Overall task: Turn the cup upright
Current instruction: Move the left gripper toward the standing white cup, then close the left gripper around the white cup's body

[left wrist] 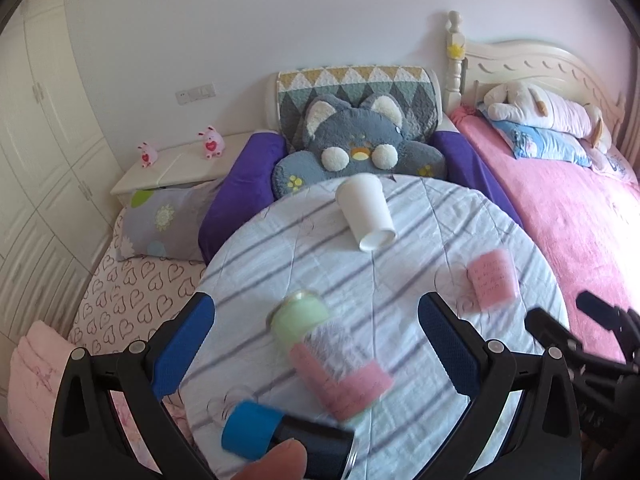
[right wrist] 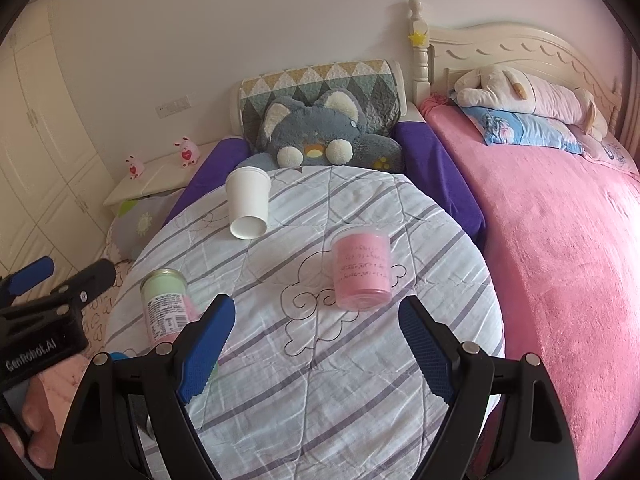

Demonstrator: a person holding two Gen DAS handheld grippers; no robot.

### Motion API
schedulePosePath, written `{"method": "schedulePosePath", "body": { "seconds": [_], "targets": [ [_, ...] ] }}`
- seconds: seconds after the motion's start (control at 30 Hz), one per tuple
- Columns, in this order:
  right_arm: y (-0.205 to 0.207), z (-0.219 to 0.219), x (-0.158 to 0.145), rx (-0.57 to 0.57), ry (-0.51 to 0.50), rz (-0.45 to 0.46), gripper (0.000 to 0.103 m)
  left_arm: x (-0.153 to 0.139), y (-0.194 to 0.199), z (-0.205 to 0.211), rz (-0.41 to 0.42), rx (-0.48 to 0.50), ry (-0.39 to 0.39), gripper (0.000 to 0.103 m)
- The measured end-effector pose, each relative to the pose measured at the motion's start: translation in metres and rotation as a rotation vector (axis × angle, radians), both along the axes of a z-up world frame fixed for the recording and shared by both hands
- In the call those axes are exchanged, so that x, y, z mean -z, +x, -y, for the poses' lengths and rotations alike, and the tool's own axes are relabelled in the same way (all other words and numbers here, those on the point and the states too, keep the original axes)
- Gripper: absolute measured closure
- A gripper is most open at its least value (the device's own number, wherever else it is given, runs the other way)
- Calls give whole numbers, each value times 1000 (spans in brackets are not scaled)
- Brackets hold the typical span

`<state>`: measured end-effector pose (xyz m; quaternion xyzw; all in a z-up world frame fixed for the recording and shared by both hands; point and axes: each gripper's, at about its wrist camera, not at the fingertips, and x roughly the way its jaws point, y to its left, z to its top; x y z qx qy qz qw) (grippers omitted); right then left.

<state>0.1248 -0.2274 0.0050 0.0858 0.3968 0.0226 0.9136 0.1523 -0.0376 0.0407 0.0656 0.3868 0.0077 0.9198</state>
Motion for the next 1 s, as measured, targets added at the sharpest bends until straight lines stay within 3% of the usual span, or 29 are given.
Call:
{"method": "schedulePosePath", "body": {
  "seconds": [0.4,0.67,1.0],
  "targets": [
    [59,27,22,18,29,-38,18,33,116,40,-129,25,-17,0],
    [110,34,39,7,54,-67,18,76,203,42,-269,-53,-52,0],
    [179,29,64,-13,52,-131,18,112,244,44,-330,-72,-23,0]
  ]
}}
